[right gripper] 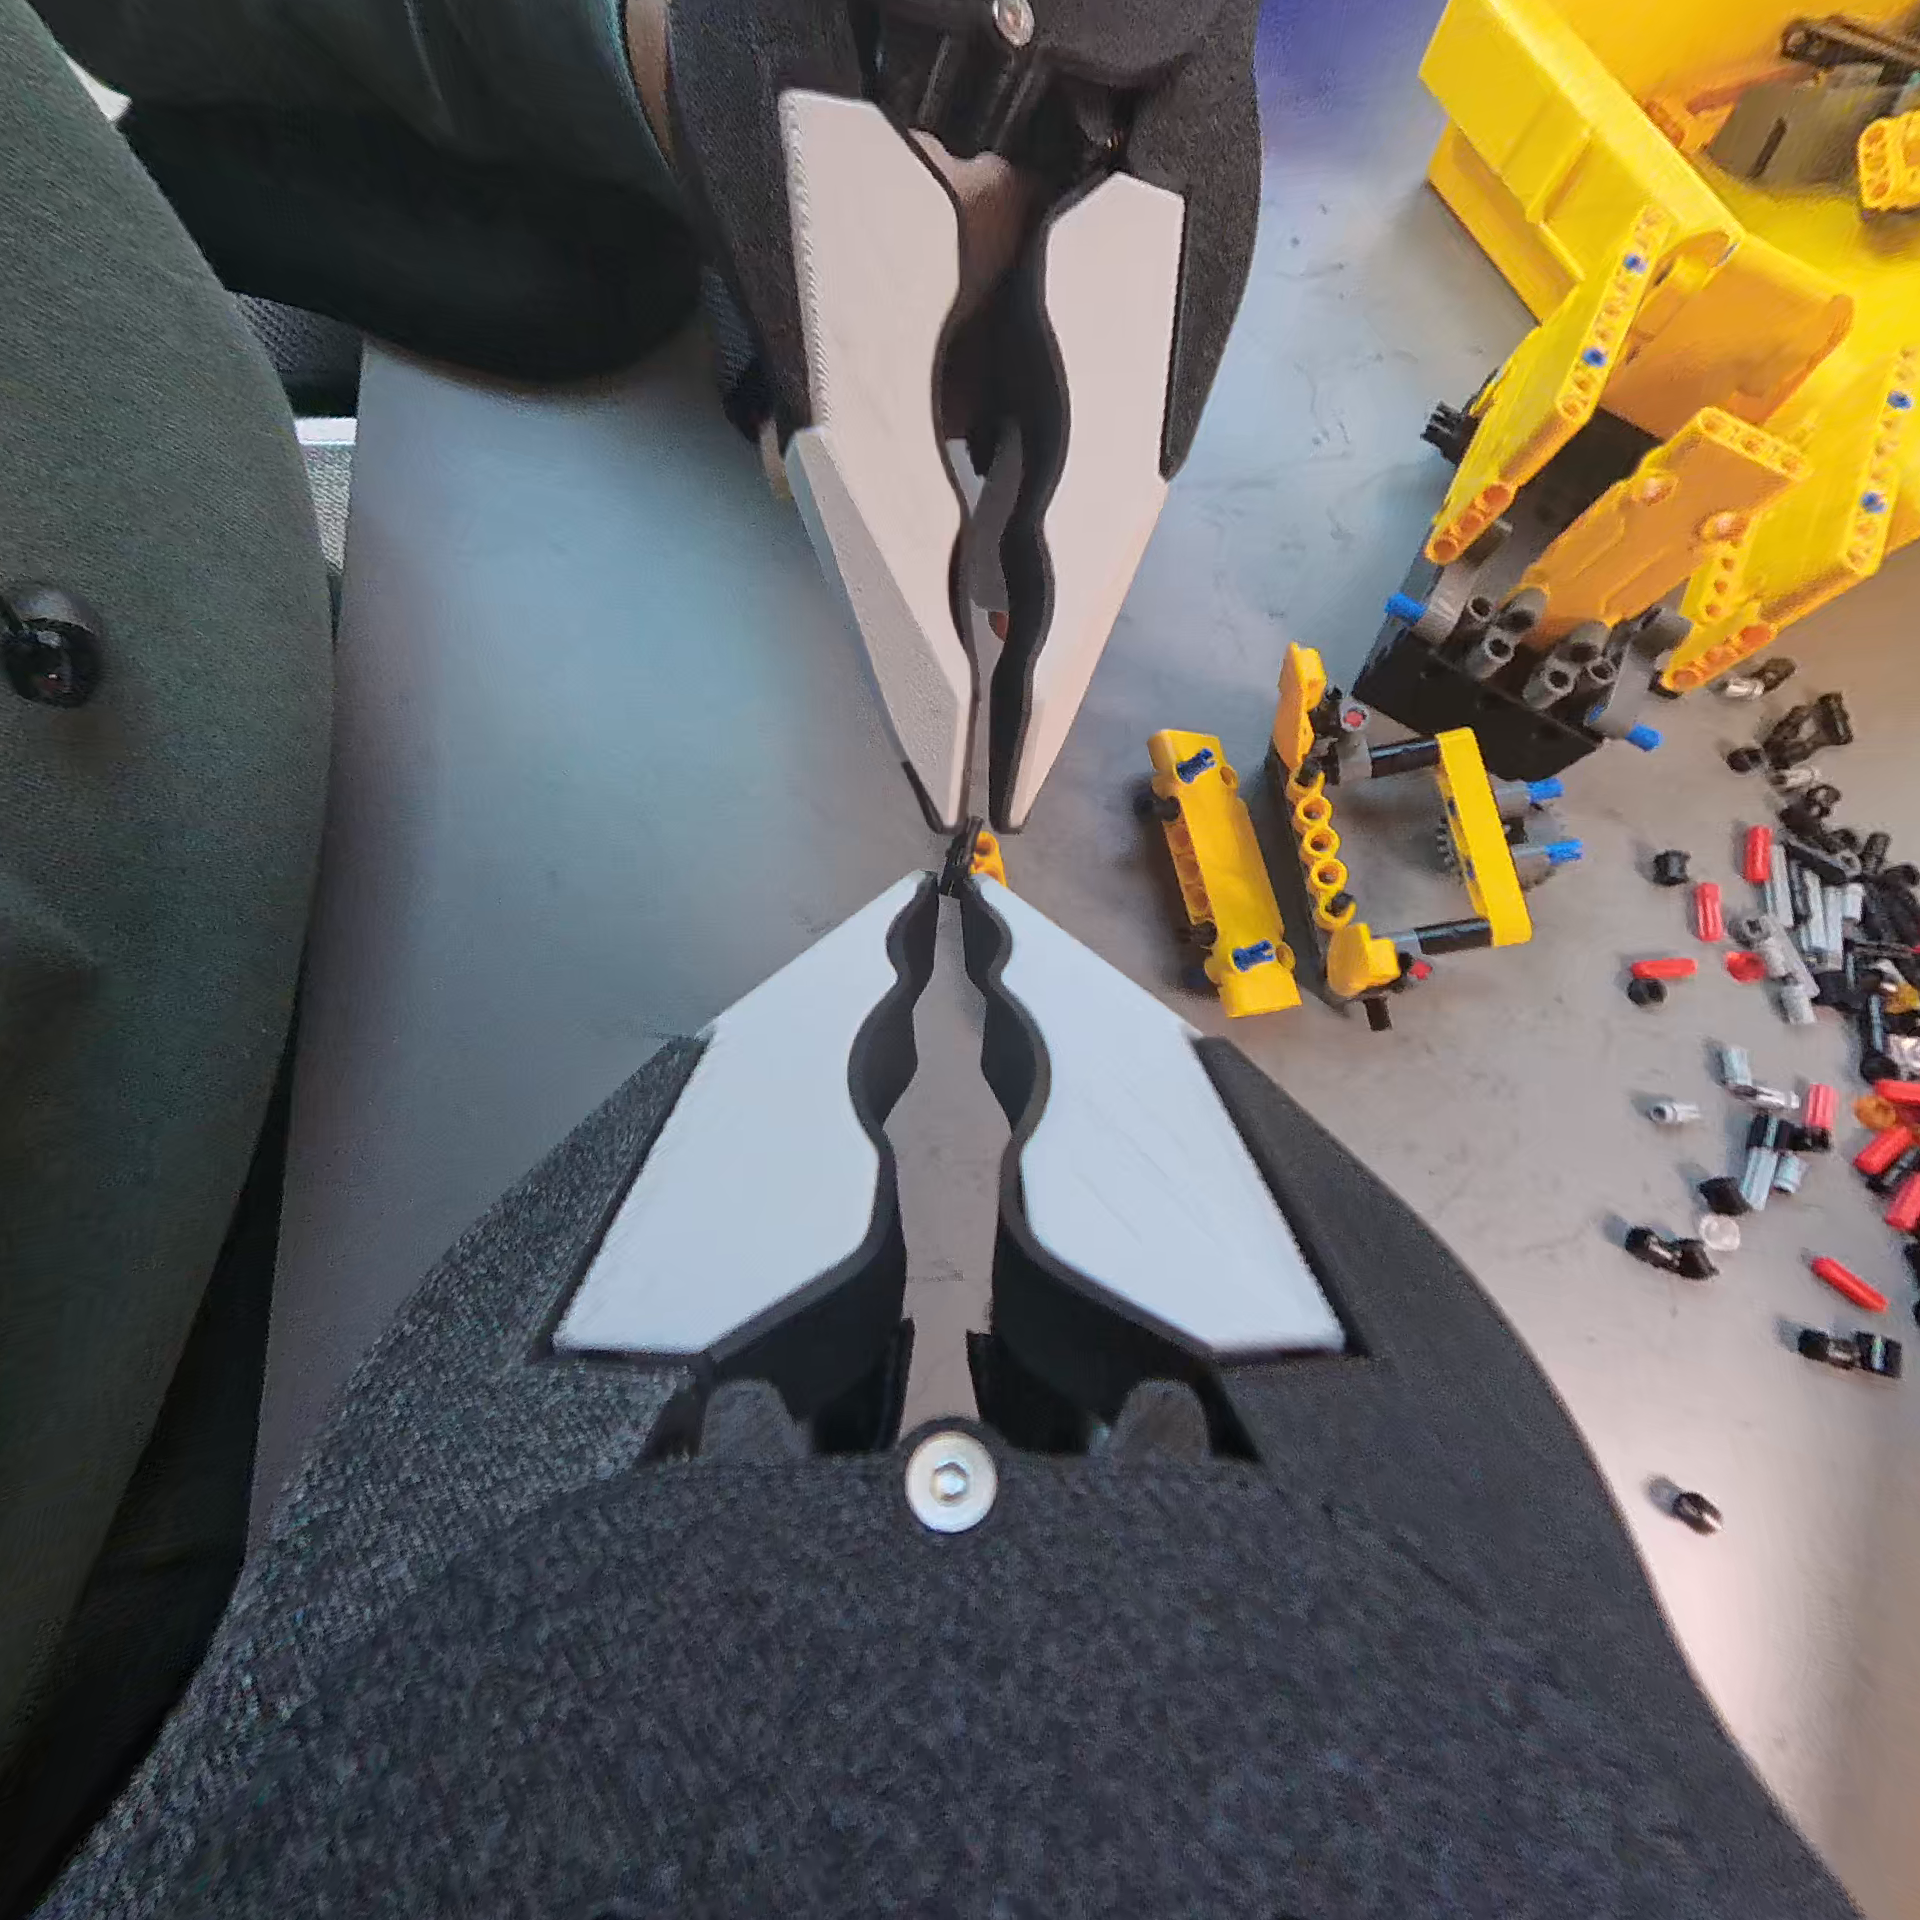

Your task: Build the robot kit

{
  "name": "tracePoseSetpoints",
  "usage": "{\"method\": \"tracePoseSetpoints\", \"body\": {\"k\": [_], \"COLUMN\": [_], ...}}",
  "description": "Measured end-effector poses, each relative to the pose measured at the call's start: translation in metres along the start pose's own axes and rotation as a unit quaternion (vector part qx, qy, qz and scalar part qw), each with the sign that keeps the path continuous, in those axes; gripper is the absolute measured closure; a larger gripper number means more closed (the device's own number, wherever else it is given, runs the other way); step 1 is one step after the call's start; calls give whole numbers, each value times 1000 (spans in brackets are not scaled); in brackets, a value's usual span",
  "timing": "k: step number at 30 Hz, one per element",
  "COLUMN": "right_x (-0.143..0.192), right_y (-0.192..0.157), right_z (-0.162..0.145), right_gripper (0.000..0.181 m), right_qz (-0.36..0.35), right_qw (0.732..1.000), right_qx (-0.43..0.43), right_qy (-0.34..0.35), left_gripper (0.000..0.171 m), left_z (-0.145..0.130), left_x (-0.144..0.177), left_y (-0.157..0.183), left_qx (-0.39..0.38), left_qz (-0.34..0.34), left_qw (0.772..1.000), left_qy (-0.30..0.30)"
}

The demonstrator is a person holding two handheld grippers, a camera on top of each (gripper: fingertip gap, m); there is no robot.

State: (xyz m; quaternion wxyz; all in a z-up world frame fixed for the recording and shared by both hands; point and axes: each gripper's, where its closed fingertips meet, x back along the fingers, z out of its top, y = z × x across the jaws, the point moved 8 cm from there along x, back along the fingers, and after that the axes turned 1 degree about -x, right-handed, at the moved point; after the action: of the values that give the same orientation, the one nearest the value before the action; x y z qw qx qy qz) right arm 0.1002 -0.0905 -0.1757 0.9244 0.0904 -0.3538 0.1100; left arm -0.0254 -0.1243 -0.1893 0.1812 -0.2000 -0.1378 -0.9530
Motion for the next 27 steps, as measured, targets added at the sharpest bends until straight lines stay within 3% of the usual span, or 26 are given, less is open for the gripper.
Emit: {"method": "tracePoseSetpoints", "body": {"k": [10,18,23,27], "right_x": [18,16,16,14], "right_y": [-1,0,0,0], "right_z": [19,9,9,7], "right_gripper": [181,181,181,181], "right_qz": [-23,-6,38,84], "right_qw": [995,993,986,975], "right_qx": [9,-26,-71,-119], "right_qy": [99,118,149,170], "left_gripper": [171,159,151,155], "left_z": [7,0,4,6], "left_x": [9,5,6,6], "left_y": [2,-2,6,15], "left_qx": [19,-11,-100,-176], "left_qz": [-38,-4,24,49], "left_qw": [998,1000,994,982], "left_qy": [46,14,33,43]}}
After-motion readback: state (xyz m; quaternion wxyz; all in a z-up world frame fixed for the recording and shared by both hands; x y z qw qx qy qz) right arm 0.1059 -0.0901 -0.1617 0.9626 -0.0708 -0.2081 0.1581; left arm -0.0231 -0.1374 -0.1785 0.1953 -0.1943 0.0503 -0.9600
